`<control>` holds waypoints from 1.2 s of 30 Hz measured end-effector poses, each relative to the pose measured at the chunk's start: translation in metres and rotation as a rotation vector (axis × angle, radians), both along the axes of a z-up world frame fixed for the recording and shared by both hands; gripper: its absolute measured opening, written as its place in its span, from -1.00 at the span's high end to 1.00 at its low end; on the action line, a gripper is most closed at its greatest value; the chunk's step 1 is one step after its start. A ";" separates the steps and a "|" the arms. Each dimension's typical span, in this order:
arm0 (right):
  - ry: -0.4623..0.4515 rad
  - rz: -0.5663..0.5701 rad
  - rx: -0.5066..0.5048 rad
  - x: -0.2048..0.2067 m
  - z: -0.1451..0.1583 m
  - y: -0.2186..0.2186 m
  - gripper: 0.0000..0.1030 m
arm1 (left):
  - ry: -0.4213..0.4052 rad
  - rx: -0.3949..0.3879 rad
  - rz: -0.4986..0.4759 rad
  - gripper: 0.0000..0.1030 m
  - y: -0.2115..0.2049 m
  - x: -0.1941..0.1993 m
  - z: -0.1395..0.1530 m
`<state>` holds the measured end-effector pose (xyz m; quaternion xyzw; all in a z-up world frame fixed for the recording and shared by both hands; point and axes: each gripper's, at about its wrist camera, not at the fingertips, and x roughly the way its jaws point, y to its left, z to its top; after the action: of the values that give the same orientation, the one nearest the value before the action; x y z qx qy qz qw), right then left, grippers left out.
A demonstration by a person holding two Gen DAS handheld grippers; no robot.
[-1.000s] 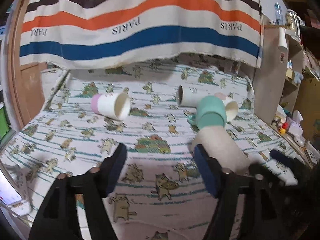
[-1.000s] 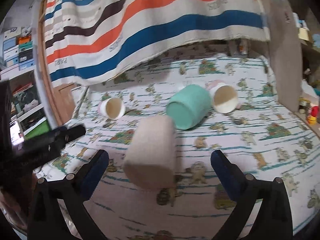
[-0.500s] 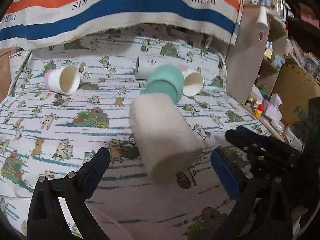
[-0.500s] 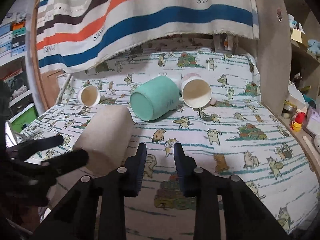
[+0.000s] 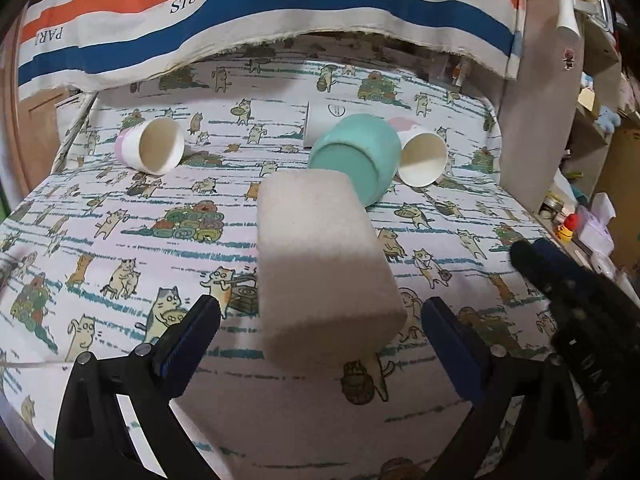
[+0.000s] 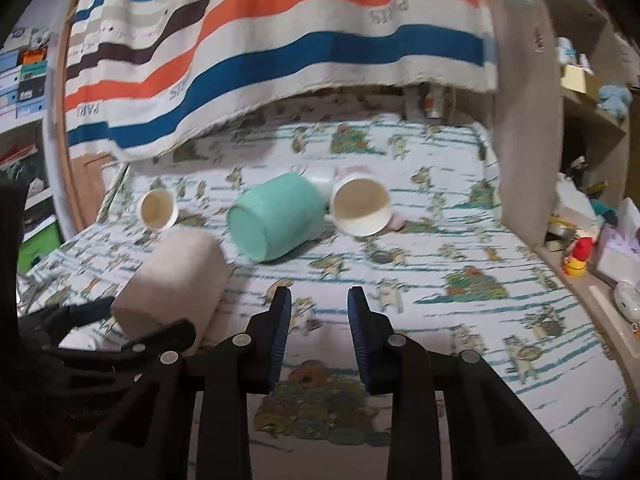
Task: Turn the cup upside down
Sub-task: 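Lift the beige cup with the right gripper and rotate it upright, then lower the beige cup onto the table standing on its base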
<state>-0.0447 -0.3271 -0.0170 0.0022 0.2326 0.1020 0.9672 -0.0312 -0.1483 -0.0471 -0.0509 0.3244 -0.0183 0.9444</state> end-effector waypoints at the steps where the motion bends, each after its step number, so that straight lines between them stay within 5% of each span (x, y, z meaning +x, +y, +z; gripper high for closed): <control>1: 0.001 -0.002 0.001 0.000 0.000 -0.002 0.41 | -0.002 0.007 0.004 -0.90 -0.002 0.000 -0.001; 6: 0.013 -0.011 -0.005 0.002 0.000 -0.008 0.39 | 0.019 0.008 -0.002 -0.36 -0.007 0.002 -0.008; 13: 0.024 -0.020 0.014 0.003 -0.003 -0.007 0.09 | -0.001 0.021 -0.008 -0.35 -0.009 -0.004 -0.008; 23: 0.005 -0.011 -0.004 0.004 0.002 0.004 0.09 | -0.135 0.114 -0.011 -0.30 0.002 -0.019 0.029; 36: 0.007 -0.006 -0.014 0.004 0.004 0.011 0.07 | -0.106 0.160 -0.097 -0.29 0.012 0.014 0.047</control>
<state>-0.0405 -0.3158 -0.0133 -0.0033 0.2365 0.0975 0.9667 -0.0172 -0.1359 -0.0001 0.0415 0.2767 -0.0405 0.9592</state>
